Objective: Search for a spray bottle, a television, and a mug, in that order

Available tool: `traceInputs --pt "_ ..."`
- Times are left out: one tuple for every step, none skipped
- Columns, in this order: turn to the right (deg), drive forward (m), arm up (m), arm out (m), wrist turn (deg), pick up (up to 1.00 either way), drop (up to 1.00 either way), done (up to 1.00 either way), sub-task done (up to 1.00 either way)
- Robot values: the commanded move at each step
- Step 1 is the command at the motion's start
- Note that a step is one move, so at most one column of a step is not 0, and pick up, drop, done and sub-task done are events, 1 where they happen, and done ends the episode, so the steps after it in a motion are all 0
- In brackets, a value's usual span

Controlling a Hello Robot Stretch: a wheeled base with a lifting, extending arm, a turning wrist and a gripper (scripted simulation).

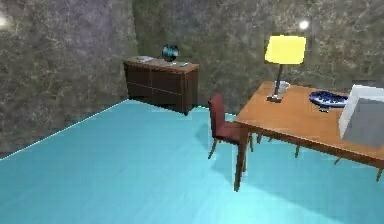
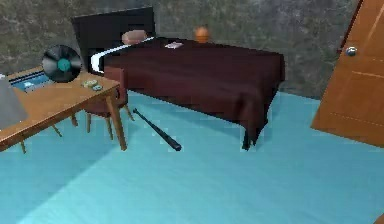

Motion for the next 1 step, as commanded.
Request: traceInputs --pt "45.0 0.0 0.0 0.0 0.0 0.0 0.0 0.0 0.0"
